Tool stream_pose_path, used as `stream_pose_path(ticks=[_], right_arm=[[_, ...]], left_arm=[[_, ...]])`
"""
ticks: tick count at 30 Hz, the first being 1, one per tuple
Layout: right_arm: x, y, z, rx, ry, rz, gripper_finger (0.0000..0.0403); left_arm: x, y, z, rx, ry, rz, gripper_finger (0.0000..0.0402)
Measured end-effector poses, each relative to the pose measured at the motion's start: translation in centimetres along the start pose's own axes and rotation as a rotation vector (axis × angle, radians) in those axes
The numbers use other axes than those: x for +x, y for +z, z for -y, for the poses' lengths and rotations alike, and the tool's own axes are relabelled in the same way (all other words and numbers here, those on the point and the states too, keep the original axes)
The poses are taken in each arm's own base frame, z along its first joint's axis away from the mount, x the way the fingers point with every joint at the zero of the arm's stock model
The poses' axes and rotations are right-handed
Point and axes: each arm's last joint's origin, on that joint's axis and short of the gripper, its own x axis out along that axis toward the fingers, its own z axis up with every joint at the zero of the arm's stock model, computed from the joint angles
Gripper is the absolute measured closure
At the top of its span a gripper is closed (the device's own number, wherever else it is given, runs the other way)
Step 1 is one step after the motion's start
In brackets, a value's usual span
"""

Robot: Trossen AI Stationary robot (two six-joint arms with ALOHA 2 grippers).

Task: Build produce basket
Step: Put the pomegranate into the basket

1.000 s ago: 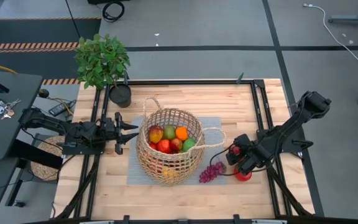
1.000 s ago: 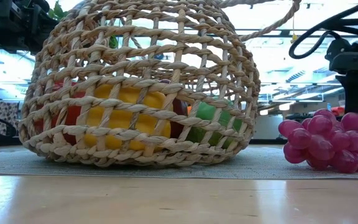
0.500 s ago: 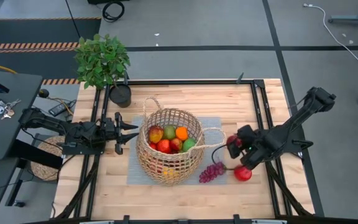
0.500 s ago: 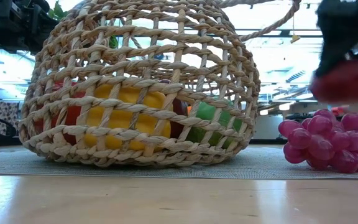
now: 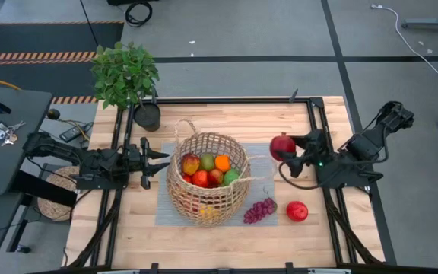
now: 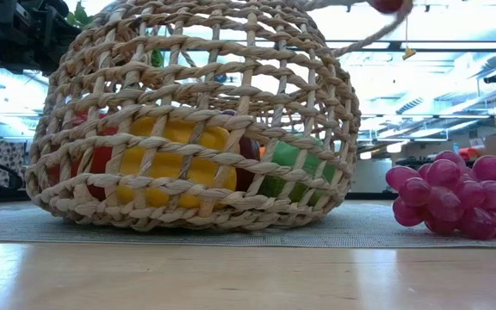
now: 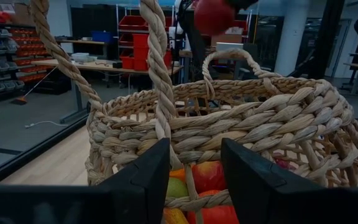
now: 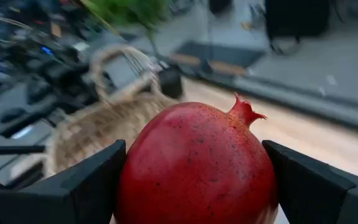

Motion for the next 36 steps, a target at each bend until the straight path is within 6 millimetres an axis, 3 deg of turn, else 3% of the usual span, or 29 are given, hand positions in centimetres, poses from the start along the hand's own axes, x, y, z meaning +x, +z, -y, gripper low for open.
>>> stream_pose_path(ticks=[6,12,21,26,36], right_arm=[[1.6,1.7,-4.0,-0.105,0.174,0.096,0.0042],[4.8,2.1,-6.8,-0.119,0.349,0.126,0.0041],[13.1,0.4,-6.5,-0.077,0.382,-0.087,0.0041],[17.6,0.9,-6.8,-0.100,0.393,-0.214,0.0041],[26.0,1.4,-8.5,-0.403,0.362,-0.451,0.0040]], left_arm=[[0.0,0.0,0.0,0.000,0.000,0.000,0.0254],[0.0,0.0,0.0,0.000,0.000,0.001,0.0249],[0.0,0.0,0.0,0.000,0.000,0.000,0.0253],[0.0,0.0,0.0,0.000,0.000,0.001,0.0249],[0.0,0.0,0.0,0.000,0.000,0.000,0.0252]])
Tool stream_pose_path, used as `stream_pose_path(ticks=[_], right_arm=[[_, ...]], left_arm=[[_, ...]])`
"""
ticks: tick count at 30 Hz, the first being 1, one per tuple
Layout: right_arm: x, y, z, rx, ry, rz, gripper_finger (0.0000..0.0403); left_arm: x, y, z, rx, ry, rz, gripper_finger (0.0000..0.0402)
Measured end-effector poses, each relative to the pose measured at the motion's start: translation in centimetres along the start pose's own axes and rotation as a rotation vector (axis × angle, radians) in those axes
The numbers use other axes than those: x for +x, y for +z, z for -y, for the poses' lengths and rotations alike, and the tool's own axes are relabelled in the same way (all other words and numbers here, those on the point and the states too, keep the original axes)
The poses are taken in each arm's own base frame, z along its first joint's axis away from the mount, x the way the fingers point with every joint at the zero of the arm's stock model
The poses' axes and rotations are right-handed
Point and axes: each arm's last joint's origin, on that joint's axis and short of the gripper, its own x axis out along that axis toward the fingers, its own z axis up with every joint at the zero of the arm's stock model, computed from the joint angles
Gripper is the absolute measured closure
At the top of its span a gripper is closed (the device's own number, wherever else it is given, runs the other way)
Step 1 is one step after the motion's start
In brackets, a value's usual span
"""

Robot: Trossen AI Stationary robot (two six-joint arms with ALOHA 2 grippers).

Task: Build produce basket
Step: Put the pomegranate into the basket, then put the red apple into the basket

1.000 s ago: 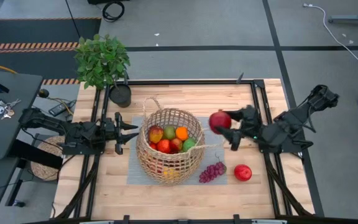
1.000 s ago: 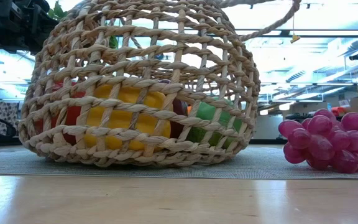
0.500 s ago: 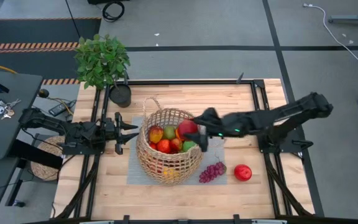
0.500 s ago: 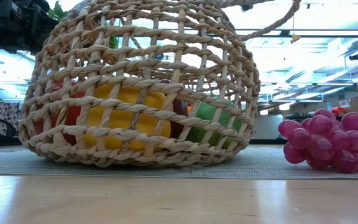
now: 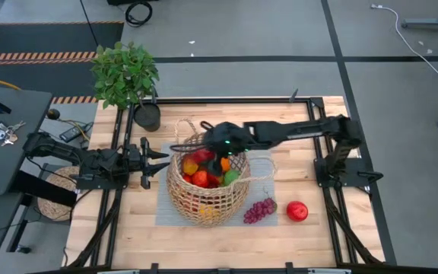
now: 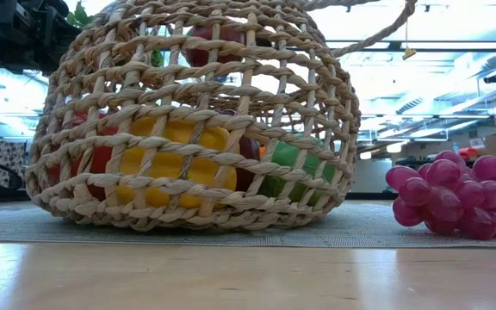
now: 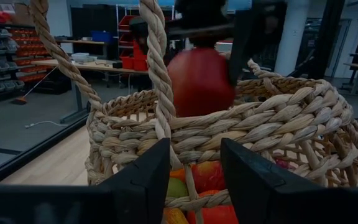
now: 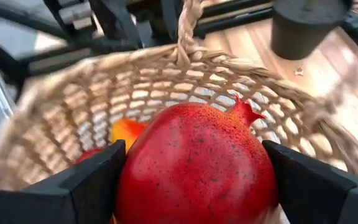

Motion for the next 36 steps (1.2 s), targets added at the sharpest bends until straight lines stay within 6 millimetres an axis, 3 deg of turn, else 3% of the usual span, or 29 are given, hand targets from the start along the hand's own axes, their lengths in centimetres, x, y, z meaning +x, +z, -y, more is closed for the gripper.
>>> stream_pose_path(ticks=[6,13,18,22,25,29,36], right_arm=[[2.9,0.8,0.9,-0.076,0.067,-0.040,0.0022],[5.0,0.0,2.5,-0.043,0.096,-0.099,0.0007],[5.0,0.2,2.8,-0.039,0.090,-0.092,0.0004],[2.8,1.1,2.4,-0.028,0.057,-0.060,0.0005],[0.0,2.3,0.8,-0.053,0.074,0.001,0.0005],[-3.8,3.0,-3.5,-0.152,0.178,0.102,0.0005],[-7.9,0.7,-12.1,-0.289,0.302,0.161,0.0005]], left_arm=[[0.0,0.0,0.0,0.000,0.000,0.000,0.0250],[0.0,0.0,0.0,0.000,0.000,0.000,0.0254],[0.0,0.0,0.0,0.000,0.000,0.000,0.0249],[0.0,0.0,0.0,0.000,0.000,0.000,0.0251],[0.0,0.0,0.0,0.001,0.000,-0.001,0.0254],[0.0,0.0,0.0,0.000,0.000,-0.001,0.0251],[0.0,0.0,0.0,0.000,0.000,0.000,0.0252]])
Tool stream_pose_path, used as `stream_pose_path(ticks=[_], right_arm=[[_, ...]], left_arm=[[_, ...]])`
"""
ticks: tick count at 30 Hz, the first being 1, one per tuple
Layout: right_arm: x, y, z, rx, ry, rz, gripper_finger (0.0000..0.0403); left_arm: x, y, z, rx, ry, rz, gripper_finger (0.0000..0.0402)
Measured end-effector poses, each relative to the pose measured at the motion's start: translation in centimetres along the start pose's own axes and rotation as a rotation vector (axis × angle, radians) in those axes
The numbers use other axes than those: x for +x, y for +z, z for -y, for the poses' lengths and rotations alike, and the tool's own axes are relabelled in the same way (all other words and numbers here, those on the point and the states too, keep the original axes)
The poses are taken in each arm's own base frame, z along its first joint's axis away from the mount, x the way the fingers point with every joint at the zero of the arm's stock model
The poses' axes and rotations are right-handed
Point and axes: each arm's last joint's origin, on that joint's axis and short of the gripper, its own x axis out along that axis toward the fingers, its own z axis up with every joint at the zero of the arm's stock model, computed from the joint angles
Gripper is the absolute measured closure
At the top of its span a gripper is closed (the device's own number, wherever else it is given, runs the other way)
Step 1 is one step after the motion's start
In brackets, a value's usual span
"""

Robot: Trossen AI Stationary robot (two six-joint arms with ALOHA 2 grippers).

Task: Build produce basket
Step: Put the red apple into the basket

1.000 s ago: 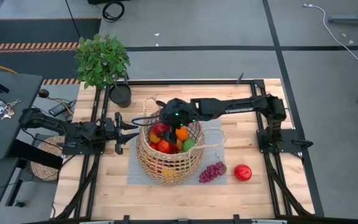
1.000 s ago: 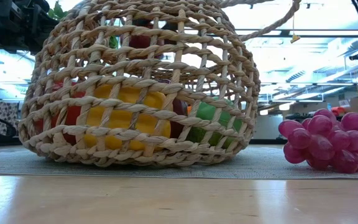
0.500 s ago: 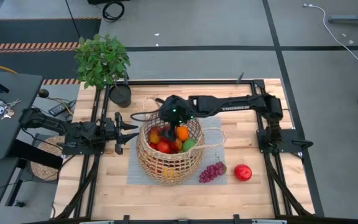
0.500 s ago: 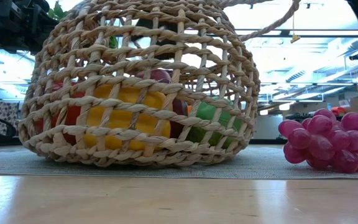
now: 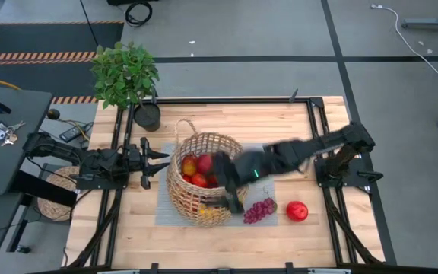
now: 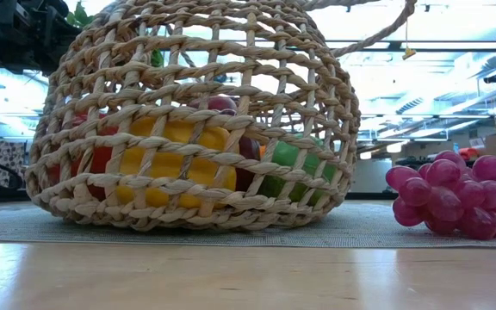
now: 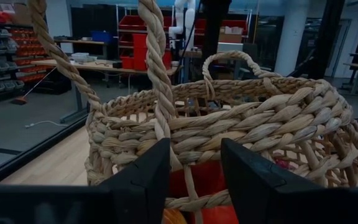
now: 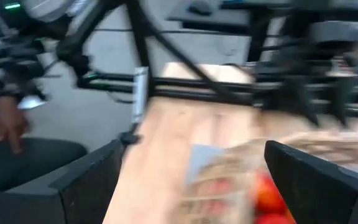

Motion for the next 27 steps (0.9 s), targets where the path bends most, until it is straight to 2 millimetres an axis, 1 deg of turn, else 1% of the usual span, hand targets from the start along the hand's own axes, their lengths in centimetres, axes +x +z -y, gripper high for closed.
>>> stream_pose_path(ticks=[3,5,9,12,15,18,20,23,25,27], right_arm=[[-0.3,-0.7,-3.8,0.001,0.043,-0.017,0.0005],[-0.6,-1.4,-5.9,0.035,0.054,-0.053,0.0005],[-1.5,-3.6,-8.9,0.119,-0.012,-0.195,0.0007],[-2.0,-5.7,-10.4,0.177,-0.113,-0.278,0.0014],[-1.8,-8.2,-11.3,0.246,-0.165,-0.358,0.0022],[-1.7,-10.9,-11.8,0.322,-0.222,-0.465,0.0031],[-2.2,-12.8,-11.6,0.353,-0.307,-0.569,0.0037],[-3.1,-14.8,-11.1,0.397,-0.415,-0.728,0.0043],[-3.8,-15.9,-10.5,0.419,-0.481,-0.852,0.0046],[-4.1,-16.8,-10.1,0.428,-0.542,-0.914,0.0047]], left_arm=[[0.0,0.0,0.0,0.000,0.000,0.000,0.0254],[0.0,0.0,0.0,0.000,0.001,0.000,0.0254],[0.0,0.0,0.0,0.000,0.000,0.000,0.0249],[0.0,0.0,0.0,0.000,0.000,0.000,0.0250],[0.0,0.0,0.0,0.000,0.000,0.000,0.0253],[0.0,0.0,0.0,0.000,0.000,0.000,0.0254],[0.0,0.0,0.0,0.000,0.000,0.000,0.0252],[0.0,0.0,0.0,0.000,0.000,0.000,0.0250],[0.0,0.0,0.0,0.000,0.000,0.000,0.0249],[0.0,0.0,0.0,0.000,0.000,0.000,0.0250]])
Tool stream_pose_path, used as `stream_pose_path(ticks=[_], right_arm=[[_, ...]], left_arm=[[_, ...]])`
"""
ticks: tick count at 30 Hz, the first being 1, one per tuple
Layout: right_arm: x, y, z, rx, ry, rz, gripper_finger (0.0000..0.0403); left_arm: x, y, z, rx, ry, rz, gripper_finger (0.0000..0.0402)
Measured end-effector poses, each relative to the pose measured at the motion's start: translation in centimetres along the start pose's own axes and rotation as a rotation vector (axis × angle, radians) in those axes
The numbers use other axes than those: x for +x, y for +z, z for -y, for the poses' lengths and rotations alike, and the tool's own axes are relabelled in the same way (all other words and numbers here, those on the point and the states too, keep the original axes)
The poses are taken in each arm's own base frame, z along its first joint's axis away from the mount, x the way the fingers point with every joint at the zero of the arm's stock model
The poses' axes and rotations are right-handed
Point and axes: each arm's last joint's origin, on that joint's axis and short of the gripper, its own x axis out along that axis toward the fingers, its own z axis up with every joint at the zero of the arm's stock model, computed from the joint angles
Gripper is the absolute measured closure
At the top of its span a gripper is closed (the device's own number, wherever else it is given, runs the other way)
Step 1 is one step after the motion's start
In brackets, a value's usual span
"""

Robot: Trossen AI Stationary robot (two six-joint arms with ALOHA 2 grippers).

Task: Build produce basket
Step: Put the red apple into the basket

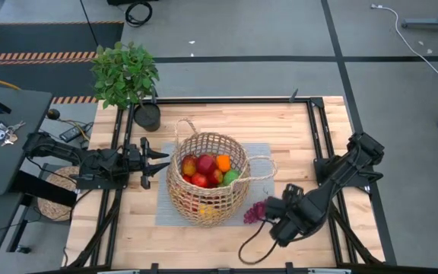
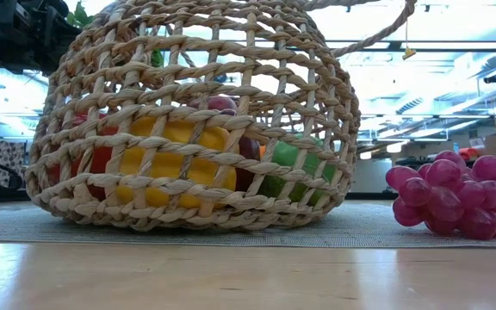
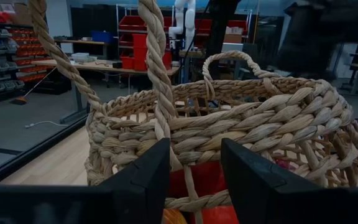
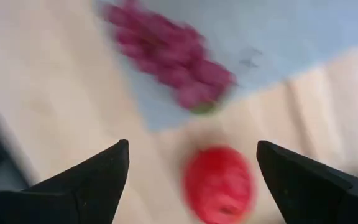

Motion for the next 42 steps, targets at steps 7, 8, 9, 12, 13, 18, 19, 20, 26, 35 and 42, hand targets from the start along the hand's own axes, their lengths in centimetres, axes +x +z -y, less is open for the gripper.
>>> stream_pose_path(ticks=[7,8,9,12,13,18,19,20,26,35,42], right_arm=[[2.2,-1.4,1.2,0.022,-0.089,-0.197,0.0010],[2.5,-1.5,1.2,0.027,-0.091,-0.202,0.0007],[2.8,-1.5,1.3,0.032,-0.094,-0.203,0.0007],[3.6,-1.8,1.7,0.028,-0.130,-0.211,0.0011],[4.0,-2.0,1.7,0.023,-0.136,-0.214,0.0010],[4.8,-2.8,2.8,0.044,-0.089,-0.191,0.0004],[4.9,-3.0,3.1,0.059,-0.070,-0.183,0.0004],[4.9,-3.2,3.5,0.077,-0.054,-0.174,0.0004],[6.0,-4.5,5.7,0.184,0.049,-0.128,0.0004],[10.2,-6.1,6.4,0.199,0.108,-0.234,0.0004],[10.5,-6.2,6.4,0.181,0.117,-0.237,0.0018]], left_arm=[[0.0,0.0,0.0,0.000,0.000,0.001,0.0253],[0.0,0.0,0.0,0.000,0.000,0.000,0.0252],[0.0,0.0,0.0,0.000,0.000,0.000,0.0251],[0.0,0.0,0.0,0.000,0.000,0.000,0.0249],[0.0,0.0,0.0,0.000,0.000,0.000,0.0249],[0.0,0.0,0.0,0.000,0.000,0.000,0.0254],[0.0,0.0,0.0,0.000,0.000,0.000,0.0254],[0.0,0.0,0.0,0.000,0.000,0.000,0.0254],[0.0,0.0,0.0,0.000,0.000,0.000,0.0249],[0.0,0.0,0.0,0.000,0.000,0.000,0.0253],[0.0,0.0,0.0,0.000,0.000,0.000,0.0250]])
